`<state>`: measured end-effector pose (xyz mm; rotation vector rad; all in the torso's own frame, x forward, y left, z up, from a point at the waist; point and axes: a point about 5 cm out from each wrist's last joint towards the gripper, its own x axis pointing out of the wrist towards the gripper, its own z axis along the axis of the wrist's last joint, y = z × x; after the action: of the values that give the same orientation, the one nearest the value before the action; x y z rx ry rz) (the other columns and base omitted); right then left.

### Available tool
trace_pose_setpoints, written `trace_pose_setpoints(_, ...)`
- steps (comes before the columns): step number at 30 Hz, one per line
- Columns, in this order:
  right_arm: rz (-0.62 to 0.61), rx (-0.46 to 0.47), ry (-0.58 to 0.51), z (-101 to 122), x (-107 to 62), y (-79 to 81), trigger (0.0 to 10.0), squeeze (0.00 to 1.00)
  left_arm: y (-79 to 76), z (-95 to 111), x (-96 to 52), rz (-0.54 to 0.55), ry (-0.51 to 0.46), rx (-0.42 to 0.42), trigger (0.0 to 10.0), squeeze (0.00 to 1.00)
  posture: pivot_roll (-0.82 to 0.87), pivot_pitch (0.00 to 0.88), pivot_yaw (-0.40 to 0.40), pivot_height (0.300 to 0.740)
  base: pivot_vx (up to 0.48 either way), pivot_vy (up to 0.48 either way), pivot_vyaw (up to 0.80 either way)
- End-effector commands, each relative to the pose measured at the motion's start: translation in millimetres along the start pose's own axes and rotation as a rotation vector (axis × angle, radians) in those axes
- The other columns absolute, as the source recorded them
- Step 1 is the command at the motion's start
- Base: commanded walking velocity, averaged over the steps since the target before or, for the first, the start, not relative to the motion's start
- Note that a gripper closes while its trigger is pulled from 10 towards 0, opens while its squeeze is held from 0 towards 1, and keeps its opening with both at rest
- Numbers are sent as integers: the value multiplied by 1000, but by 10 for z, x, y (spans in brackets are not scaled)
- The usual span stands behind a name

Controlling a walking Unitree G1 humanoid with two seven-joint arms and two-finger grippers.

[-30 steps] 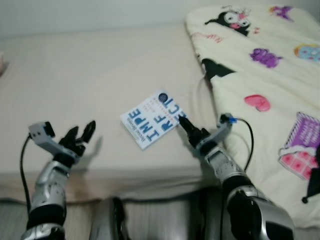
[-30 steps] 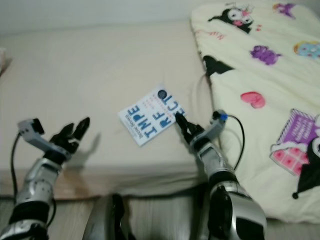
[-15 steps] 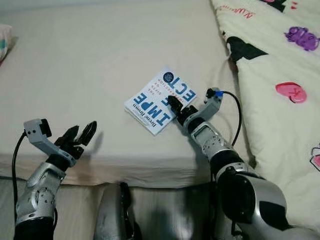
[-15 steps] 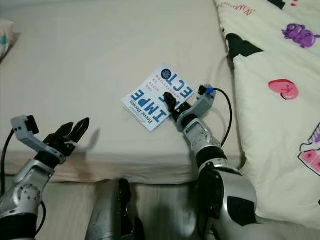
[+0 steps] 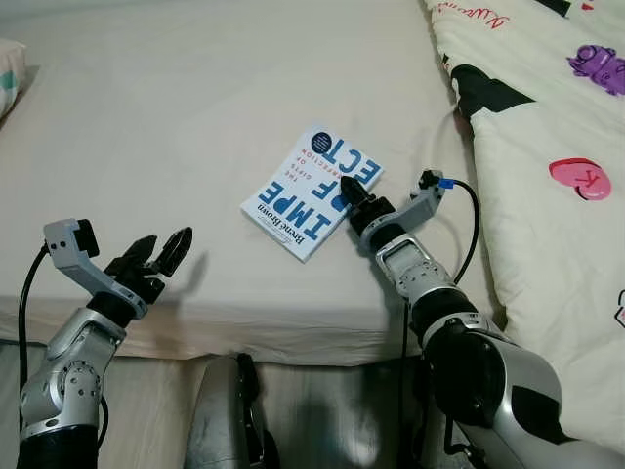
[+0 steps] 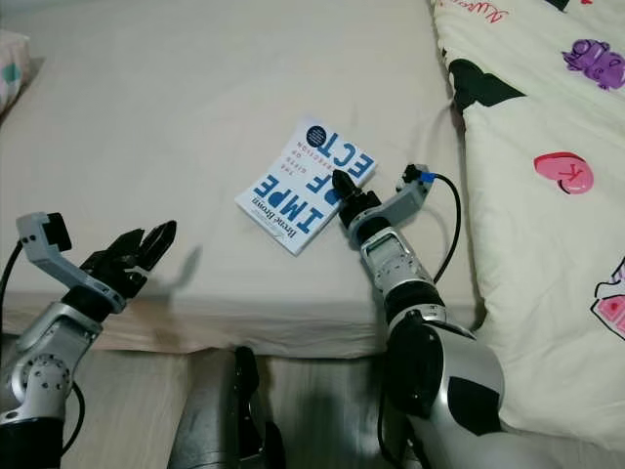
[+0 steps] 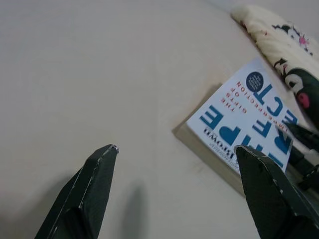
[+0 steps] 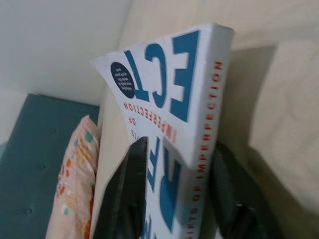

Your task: Clean up the room

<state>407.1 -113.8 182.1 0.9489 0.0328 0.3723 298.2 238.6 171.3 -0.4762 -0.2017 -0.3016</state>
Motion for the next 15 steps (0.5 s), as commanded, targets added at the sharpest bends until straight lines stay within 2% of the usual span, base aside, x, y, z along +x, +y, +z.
trace_pose_setpoints(1, 7, -12, 59, -115, 24, 46, 0, 0, 40, -16, -68, 28, 9, -15, 10000, 0, 266, 345, 136, 461, 0, 0, 0)
trace_pose_setpoints(5, -15, -54, 71, -79, 15, 15, 0, 0, -10, 10, -30, 21, -20, -77, 10000, 0, 257, 325, 131, 461, 0, 0, 0)
trace_pose_setpoints(7, -26, -23, 38, -19, 6, -8, 0, 0, -6, -15, -3, 28, -39, -190, 10000, 0, 237, 305, 117, 461, 0, 0, 0)
trace_pose_setpoints(9, 105, 8, 1, 16, 45, 130, 0, 0, -71, -77, 53, 2, -47, -363, 10000, 0, 208, 281, 110, 461, 0, 0, 0)
trace_pose_setpoints(10, 105, 8, 1, 16, 45, 130, 0, 0, -71, -77, 53, 2, -47, -363, 10000, 0, 208, 281, 110, 461, 0, 0, 0)
trace_pose_setpoints(13, 411, 58, -99, 146, 64, 447, 0, 0, -222, -174, 145, -91, -42, -528, 10000, 0, 170, 251, 100, 461, 0, 0, 0)
trace_pose_setpoints(14, 411, 58, -99, 146, 64, 447, 0, 0, -222, -174, 145, -91, -42, -528, 10000, 0, 170, 251, 100, 461, 0, 0, 0)
trace_pose_setpoints(15, 478, 69, -147, 227, 47, 526, 0, 0, -253, -185, 185, -116, -58, -578, 10000, 0, 139, 227, 95, 461, 0, 0, 0)
